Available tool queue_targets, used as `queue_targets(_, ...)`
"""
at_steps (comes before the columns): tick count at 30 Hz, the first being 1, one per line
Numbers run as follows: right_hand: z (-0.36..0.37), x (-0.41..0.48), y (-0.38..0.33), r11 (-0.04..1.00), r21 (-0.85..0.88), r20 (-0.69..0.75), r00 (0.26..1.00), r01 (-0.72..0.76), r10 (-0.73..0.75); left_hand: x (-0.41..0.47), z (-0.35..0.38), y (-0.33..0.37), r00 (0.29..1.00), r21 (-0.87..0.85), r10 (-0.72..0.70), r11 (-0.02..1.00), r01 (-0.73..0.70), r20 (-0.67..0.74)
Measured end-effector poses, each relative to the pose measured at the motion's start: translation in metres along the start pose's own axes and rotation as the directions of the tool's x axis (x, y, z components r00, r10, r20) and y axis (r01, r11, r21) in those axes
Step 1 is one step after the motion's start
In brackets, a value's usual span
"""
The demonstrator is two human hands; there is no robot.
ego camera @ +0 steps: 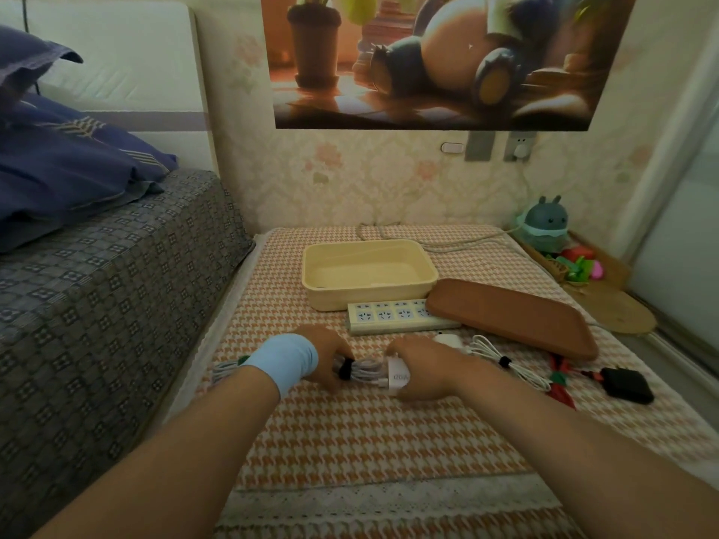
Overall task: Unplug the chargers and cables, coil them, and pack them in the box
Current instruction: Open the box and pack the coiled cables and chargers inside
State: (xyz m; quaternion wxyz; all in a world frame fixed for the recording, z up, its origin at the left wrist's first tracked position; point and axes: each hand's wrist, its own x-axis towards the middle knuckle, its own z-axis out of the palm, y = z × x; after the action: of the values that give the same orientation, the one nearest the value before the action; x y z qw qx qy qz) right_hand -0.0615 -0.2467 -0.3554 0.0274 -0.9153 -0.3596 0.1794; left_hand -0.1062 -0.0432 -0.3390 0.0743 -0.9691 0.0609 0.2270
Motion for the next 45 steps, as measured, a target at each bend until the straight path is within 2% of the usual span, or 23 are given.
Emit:
queue_targets(2, 0.000, 0.003, 0.010, 1.000, 0.017, -0.011, 1.000, -0.003, 0.003, 0.002, 0.001, 0.005, 1.000, 0.047, -0.011, 0.999, 0.012, -0.014)
queue_targets(4, -0.001, 0.006, 0.014, 1.000, 0.013, -0.022, 1.000, 0.003, -0.003, 0.006, 0.002, 0.007, 1.000, -0.048, -0.028, 0.998, 0.027, -0.014)
queue_targets(6, -0.007, 0.011, 0.018, 0.998, -0.062, -0.048, 0.999, 0.021, -0.024, 0.005, -0.003, 0.003, 0.998, -0.151, -0.047, 0.988, 0.042, -0.031)
queue_targets(9, -0.026, 0.016, 0.028, 0.987, -0.157, -0.200, 0.977, 0.041, -0.072, 0.001, -0.015, -0.015, 0.984, -0.292, -0.092, 0.955, 0.044, -0.151)
queue_targets(13, -0.057, 0.036, 0.038, 0.998, -0.038, -0.429, 0.902, 0.042, -0.054, 0.007, -0.034, -0.043, 0.877, -0.488, -0.249, 0.873, 0.020, -0.410)
queue_targets(18, -0.090, 0.080, 0.047, 0.999, 0.043, -0.528, 0.849, 0.025, 0.002, 0.041, -0.060, -0.065, 0.762, -0.591, -0.355, 0.806, -0.044, -0.542)
queue_targets(21, -0.094, 0.118, 0.055, 0.998, 0.069, -0.518, 0.855, -0.002, 0.037, 0.075, -0.063, -0.079, 0.723, -0.590, -0.386, 0.807, -0.037, -0.573)
queue_targets(25, -0.091, 0.171, 0.066, 0.989, 0.145, -0.472, 0.879, 0.011, 0.060, 0.122, -0.054, -0.086, 0.725, -0.419, -0.342, 0.904, 0.081, -0.597)
queue_targets(28, -0.095, 0.199, 0.073, 0.979, 0.202, -0.482, 0.874, 0.037, 0.067, 0.148, -0.062, -0.099, 0.690, -0.445, -0.394, 0.888, 0.116, -0.607)
queue_targets(31, -0.090, 0.224, 0.080, 0.981, 0.191, -0.441, 0.894, 0.010, 0.077, 0.167, -0.062, -0.108, 0.764, -0.488, -0.414, 0.860, 0.150, -0.495)
queue_targets(33, -0.082, 0.236, 0.081, 0.979, 0.203, -0.397, 0.914, -0.006, 0.087, 0.175, -0.055, -0.109, 0.834, -0.438, -0.390, 0.875, 0.205, -0.389)
queue_targets(35, -0.075, 0.242, 0.082, 0.968, 0.249, -0.365, 0.925, -0.010, 0.103, 0.176, -0.052, -0.108, 0.867, -0.393, -0.387, 0.884, 0.252, -0.313)
queue_targets(37, -0.072, 0.245, 0.082, 0.951, 0.309, -0.347, 0.929, -0.016, 0.128, 0.177, -0.053, -0.109, 0.867, -0.390, -0.392, 0.883, 0.260, -0.309)
queue_targets(40, -0.070, 0.249, 0.082, 0.948, 0.317, -0.319, 0.937, -0.035, 0.141, 0.177, -0.051, -0.105, 0.852, -0.400, -0.352, 0.897, 0.188, -0.387)
queue_targets(42, -0.070, 0.250, 0.081, 0.940, 0.337, -0.264, 0.954, -0.048, 0.144, 0.176, -0.049, -0.101, 0.876, -0.374, -0.309, 0.913, 0.164, -0.369)
queue_targets(45, -0.073, 0.246, 0.082, 0.927, 0.372, -0.209, 0.970, -0.043, 0.128, 0.171, -0.050, -0.099, 0.879, -0.350, -0.330, 0.914, 0.206, -0.345)
